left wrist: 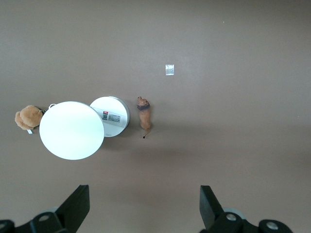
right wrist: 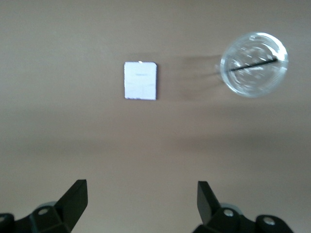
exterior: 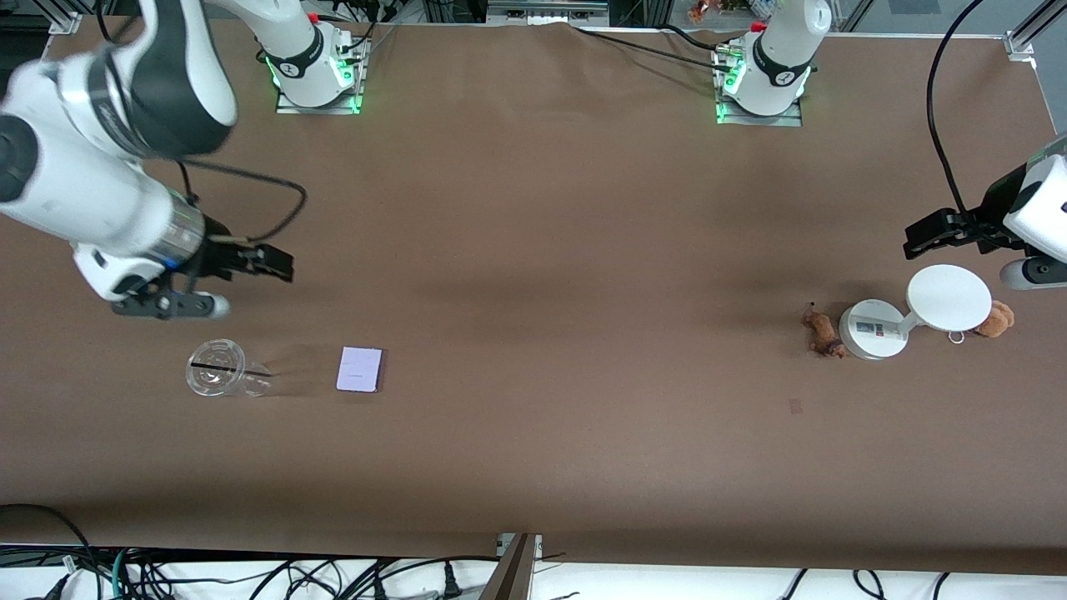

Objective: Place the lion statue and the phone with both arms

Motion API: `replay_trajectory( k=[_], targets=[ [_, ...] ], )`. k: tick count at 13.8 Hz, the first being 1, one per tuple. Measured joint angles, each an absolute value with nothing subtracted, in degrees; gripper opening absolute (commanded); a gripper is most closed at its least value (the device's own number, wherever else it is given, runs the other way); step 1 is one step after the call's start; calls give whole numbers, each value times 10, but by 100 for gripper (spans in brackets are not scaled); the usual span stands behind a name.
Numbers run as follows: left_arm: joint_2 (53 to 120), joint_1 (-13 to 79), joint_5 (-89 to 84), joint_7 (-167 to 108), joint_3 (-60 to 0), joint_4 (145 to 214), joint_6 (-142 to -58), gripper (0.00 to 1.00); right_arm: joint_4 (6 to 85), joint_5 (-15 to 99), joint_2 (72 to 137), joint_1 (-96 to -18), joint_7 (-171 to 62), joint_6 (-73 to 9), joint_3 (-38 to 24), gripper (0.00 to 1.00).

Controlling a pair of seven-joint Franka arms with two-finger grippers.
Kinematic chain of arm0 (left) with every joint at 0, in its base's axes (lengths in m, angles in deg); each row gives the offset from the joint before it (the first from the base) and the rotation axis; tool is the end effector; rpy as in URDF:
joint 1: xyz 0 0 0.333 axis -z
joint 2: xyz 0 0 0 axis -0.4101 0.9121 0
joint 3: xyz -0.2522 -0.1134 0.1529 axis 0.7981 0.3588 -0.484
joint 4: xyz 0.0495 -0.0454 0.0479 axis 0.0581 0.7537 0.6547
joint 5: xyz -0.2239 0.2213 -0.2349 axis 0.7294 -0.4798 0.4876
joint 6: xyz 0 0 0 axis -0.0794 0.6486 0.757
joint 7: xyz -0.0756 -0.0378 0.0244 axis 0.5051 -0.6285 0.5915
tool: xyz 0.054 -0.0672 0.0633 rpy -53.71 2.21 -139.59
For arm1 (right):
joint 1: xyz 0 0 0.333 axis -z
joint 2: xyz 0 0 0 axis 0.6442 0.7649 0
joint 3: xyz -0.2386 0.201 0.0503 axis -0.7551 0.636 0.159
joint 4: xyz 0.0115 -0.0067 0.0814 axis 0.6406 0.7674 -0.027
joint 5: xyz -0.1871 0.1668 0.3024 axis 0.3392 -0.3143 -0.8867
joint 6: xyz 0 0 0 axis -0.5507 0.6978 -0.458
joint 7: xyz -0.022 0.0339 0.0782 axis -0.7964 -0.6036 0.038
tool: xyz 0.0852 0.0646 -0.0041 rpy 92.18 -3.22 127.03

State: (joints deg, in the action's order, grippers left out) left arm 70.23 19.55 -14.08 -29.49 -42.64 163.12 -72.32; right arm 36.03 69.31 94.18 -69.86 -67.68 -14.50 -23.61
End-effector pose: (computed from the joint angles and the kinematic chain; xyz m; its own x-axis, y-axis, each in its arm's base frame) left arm 0.6002 -0.0021 0.5871 0.9938 0.0966 -0.0550 0.0948 -0.9949 -0.0348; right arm 0.6112 0.1201 0.5131 0.9967 -0.0273 -0.0762 -0.0323 -0.9974 -0.0645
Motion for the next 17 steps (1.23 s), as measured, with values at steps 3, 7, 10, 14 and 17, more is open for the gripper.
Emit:
replay_trajectory(
  k=[3, 7, 10, 14, 17],
  targets=[
    [702, 195, -141, -295, -427, 1631, -723, 100, 305, 714, 929, -698, -677, -115, -240, 100],
    [702, 195, -141, -295, -427, 1631, -724, 100, 290, 739, 932, -700, -675, -103, -238, 100],
    [702, 195, -141, -295, -427, 1631, -725, 100, 284, 741, 931, -700, -675, -53, -241, 100],
    [702, 195, -141, -295, -427, 1631, -725, 100, 278, 742, 905, -700, -674, 2, -237, 100],
    [702, 195, -141, -295, -427, 1631, -725, 100, 293, 742, 891, -691, -672, 7, -211, 100]
  ],
)
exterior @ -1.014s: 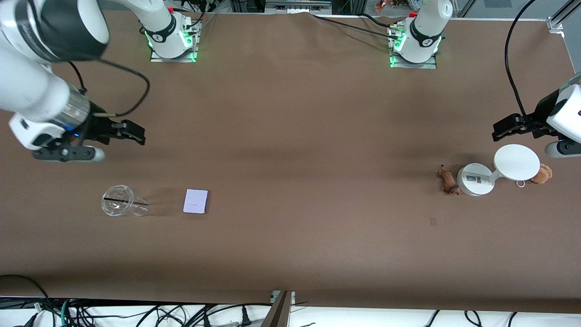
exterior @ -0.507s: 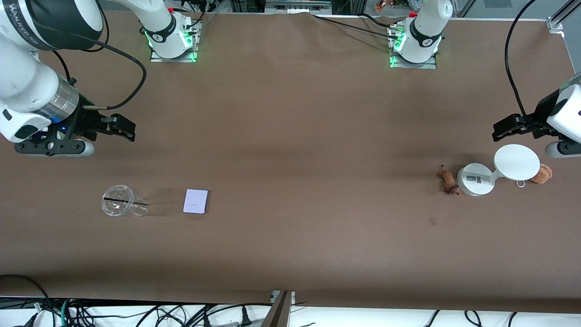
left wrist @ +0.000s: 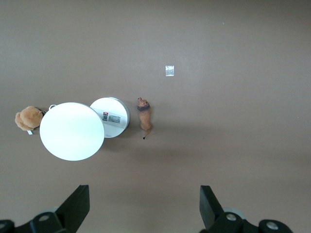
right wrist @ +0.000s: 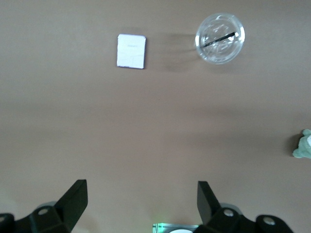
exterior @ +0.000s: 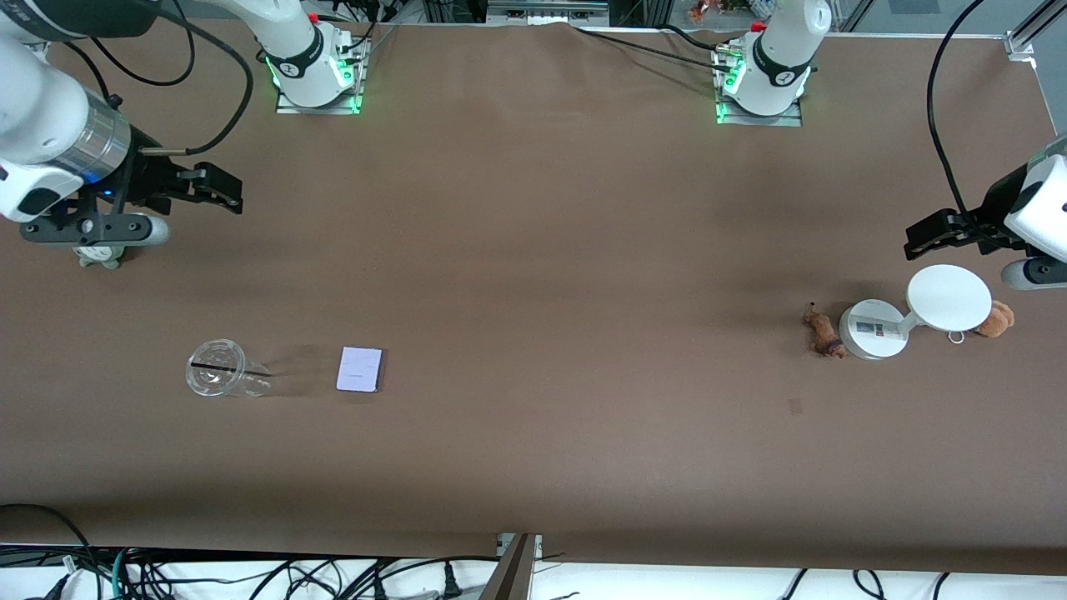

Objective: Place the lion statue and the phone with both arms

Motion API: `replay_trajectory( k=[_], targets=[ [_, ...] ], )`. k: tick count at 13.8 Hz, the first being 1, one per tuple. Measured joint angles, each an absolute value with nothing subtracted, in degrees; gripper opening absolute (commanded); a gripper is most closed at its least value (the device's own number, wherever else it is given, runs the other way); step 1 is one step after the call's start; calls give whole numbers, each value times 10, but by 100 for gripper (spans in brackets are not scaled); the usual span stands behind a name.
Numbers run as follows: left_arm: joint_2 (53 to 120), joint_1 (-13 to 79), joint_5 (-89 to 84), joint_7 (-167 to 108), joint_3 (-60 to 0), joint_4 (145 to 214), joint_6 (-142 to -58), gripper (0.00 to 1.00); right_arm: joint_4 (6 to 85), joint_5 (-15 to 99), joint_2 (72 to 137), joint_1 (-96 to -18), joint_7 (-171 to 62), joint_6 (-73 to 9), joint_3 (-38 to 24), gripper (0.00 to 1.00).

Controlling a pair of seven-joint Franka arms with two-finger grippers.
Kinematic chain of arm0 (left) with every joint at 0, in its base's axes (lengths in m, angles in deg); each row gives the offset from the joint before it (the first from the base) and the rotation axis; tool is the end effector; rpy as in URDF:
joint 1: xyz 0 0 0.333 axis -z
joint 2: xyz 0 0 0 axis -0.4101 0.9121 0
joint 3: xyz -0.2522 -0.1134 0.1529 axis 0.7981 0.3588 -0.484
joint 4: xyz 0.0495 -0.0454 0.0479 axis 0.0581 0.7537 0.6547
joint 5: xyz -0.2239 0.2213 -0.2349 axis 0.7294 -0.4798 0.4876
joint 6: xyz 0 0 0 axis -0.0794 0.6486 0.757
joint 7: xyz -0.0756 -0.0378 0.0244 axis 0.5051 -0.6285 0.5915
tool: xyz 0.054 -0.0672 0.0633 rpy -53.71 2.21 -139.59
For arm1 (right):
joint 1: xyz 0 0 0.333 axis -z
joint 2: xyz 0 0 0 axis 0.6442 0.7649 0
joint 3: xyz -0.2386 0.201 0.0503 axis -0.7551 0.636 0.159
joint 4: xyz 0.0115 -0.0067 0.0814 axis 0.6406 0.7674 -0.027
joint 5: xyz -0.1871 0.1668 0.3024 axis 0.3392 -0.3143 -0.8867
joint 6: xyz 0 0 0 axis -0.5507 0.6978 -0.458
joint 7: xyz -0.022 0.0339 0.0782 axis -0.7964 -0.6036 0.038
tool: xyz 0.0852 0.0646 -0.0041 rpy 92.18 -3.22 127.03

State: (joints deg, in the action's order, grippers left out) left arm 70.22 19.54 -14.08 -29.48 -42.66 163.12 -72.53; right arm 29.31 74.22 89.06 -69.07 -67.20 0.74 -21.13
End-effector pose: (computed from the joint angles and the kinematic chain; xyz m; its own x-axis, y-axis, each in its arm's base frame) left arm 0.6005 -0.0019 0.5875 0.9940 0.0968 -0.0512 0.0951 -0.9949 -0.0344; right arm 0.5701 0.1186 0.5967 0.9900 0.0350 -0.1368 0.0335 -0.9994 -0.0130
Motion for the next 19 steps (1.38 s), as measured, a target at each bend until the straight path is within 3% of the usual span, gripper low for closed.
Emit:
replay_trajectory(
  k=[4, 9, 19],
  targets=[
    [702, 195, -141, -295, -426, 1631, -726, 100, 328, 753, 875, -558, -649, -2, -93, 100],
    [702, 195, -141, -295, -426, 1631, -727, 100, 400, 788, 824, -460, -636, -49, 20, 100],
    [702, 195, -141, -295, -427, 1631, -727, 100, 412, 800, 812, -452, -637, -105, 31, 100]
  ],
)
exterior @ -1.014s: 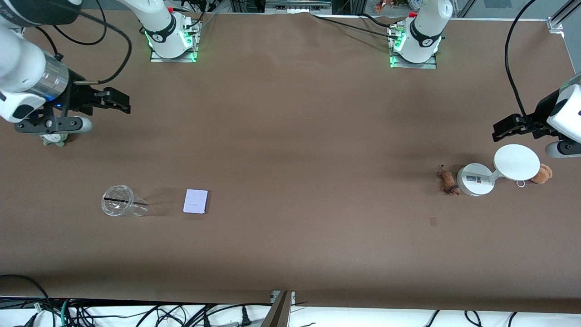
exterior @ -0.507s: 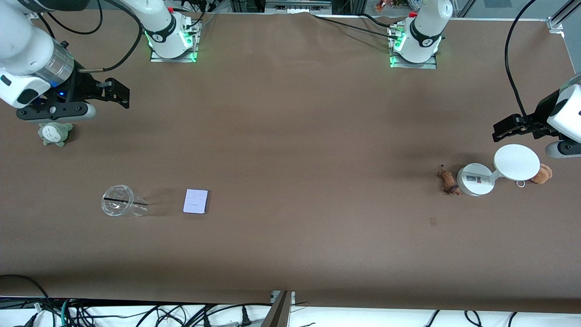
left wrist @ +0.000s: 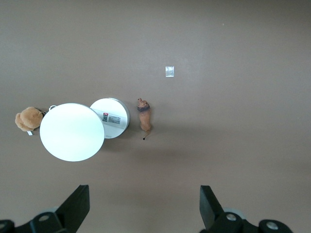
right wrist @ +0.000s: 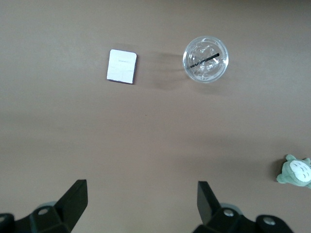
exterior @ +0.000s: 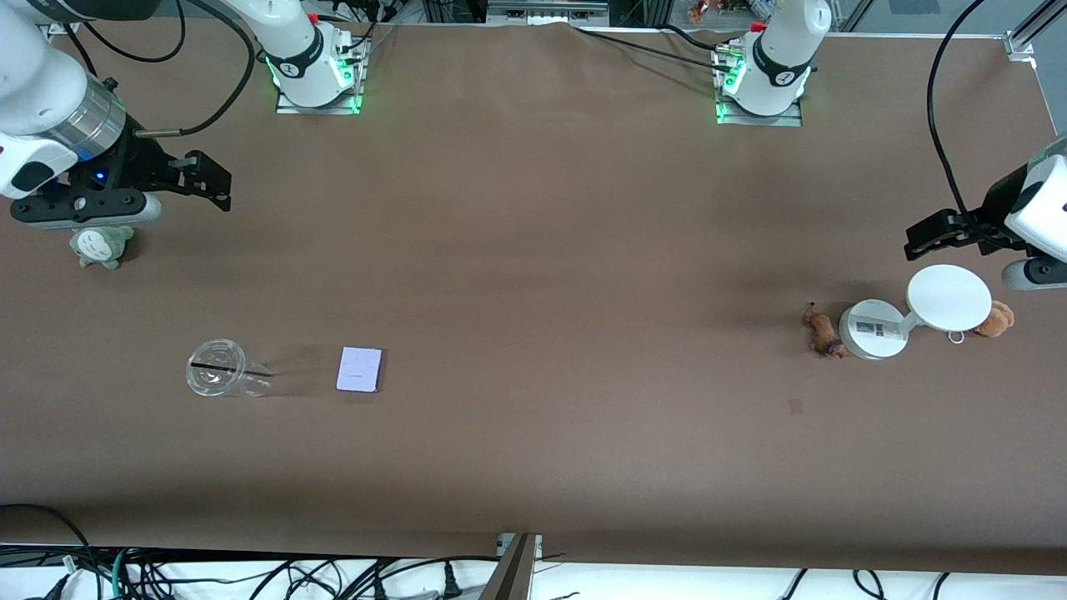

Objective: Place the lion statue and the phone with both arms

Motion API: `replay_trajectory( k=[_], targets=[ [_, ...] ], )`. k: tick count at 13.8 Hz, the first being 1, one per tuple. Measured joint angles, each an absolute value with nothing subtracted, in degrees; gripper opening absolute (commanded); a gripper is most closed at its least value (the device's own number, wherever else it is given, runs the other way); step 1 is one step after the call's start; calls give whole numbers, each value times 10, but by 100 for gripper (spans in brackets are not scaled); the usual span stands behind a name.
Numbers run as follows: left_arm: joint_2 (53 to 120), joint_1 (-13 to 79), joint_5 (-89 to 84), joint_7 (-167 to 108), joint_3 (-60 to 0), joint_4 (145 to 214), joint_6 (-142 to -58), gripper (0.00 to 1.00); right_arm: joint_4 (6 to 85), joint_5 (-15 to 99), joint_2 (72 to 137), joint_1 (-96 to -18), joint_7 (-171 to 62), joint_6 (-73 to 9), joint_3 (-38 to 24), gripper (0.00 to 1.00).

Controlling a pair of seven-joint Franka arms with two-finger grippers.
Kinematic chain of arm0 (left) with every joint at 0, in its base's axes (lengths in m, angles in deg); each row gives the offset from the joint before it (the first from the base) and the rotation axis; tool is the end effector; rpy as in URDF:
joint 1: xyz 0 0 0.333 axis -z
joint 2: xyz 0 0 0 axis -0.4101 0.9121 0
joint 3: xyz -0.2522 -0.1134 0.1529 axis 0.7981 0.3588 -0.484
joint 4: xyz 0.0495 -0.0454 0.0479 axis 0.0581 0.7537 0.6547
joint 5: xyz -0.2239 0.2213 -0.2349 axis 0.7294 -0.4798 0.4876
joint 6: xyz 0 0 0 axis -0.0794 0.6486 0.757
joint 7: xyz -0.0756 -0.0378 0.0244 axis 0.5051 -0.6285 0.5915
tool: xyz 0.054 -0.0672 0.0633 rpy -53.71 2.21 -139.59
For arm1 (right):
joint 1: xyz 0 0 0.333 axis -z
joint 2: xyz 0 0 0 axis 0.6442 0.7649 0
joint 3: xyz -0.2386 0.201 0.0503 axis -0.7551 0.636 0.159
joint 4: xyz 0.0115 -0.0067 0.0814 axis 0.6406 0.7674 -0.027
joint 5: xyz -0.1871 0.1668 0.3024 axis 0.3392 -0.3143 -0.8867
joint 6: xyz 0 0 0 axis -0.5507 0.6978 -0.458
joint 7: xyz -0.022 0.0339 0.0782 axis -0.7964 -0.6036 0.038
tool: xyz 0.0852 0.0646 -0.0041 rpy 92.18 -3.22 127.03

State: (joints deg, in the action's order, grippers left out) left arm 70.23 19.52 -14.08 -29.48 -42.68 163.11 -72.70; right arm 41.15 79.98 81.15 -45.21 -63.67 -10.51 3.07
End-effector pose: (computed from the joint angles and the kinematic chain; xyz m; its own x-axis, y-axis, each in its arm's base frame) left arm 0.6009 -0.0015 0.5877 0.9941 0.0974 -0.0483 0.0958 -0.9948 -0.0341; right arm 0.5525 0.0926 0.5905 0.9950 0.0985 -0.0131 0.0988 -0.9949 0.0220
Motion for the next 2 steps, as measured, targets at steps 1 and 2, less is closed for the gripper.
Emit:
replay_trajectory(
  k=[1, 2],
  targets=[
    [702, 195, -141, -295, -427, 1631, -727, 100, 412, 800, 812, -451, -637, -106, 31, 100],
    [703, 195, -141, -295, -427, 1631, -727, 100, 412, 800, 813, -450, -637, -106, 31, 100]
  ],
)
